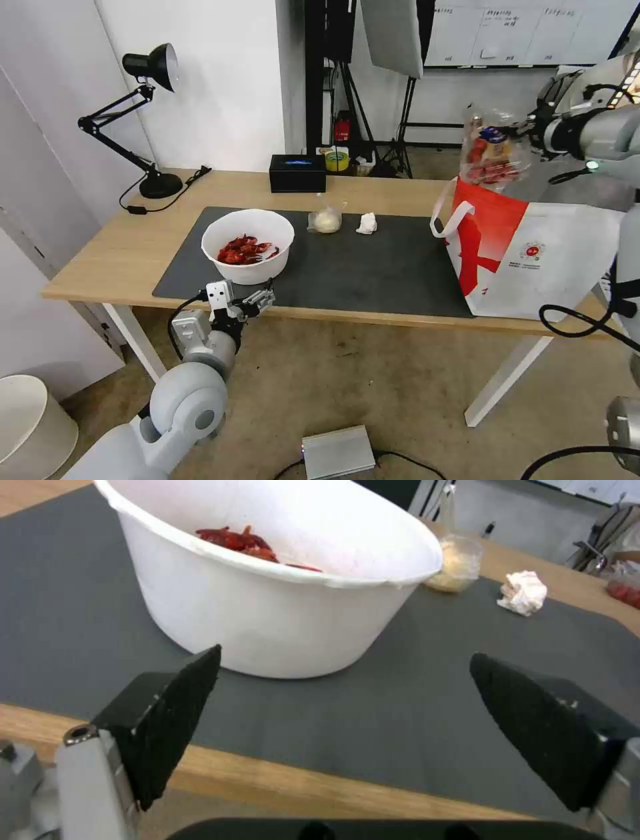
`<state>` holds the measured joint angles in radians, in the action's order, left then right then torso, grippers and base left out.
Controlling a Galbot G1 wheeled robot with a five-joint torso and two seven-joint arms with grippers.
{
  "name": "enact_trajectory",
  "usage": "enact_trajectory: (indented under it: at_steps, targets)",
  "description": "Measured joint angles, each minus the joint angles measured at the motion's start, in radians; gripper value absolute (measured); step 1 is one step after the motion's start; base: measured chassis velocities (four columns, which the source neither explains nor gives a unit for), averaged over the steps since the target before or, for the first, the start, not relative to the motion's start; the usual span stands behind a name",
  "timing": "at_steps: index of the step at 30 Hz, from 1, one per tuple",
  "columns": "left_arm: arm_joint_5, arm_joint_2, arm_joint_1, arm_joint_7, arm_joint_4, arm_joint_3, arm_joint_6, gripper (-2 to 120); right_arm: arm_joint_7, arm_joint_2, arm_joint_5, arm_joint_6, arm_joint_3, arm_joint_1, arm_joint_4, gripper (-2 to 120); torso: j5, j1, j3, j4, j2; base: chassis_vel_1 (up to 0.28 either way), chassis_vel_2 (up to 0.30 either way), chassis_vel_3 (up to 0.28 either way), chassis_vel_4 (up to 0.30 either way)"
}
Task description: Pick up the trash from the table and place it into the takeout bag.
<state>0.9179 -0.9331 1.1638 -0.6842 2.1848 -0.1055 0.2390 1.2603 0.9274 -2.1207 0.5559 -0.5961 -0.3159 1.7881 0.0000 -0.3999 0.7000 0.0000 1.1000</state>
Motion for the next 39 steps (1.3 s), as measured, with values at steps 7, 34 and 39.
enact_trajectory:
  at_steps: [7, 34, 39]
  targets:
    - [-0.011, -0.001, 0.022, 0.000, 0.014, -0.003, 0.000, 100, -0.005, -0.052, -0.023, -0.002, -0.040, -0.025, -0.020, 0, 0.0002, 0.000, 0.000, -0.0001, 0.000, 0.000, 0.000, 0.000, 0.000]
    - [-0.024, -0.006, 0.064, 0.002, 0.049, -0.015, -0.001, 100, -0.071, -0.078, 0.063, 0.023, -0.092, -0.080, -0.148, 0, 0.0000, 0.000, 0.000, 0.0000, 0.000, 0.000, 0.000, 0.000, 0.000]
    - [-0.027, -0.006, 0.078, 0.002, 0.054, -0.023, -0.001, 100, -0.083, -0.067, 0.094, 0.024, -0.088, -0.085, -0.160, 0, 0.0000, 0.000, 0.000, 0.0000, 0.000, 0.000, 0.000, 0.000, 0.000]
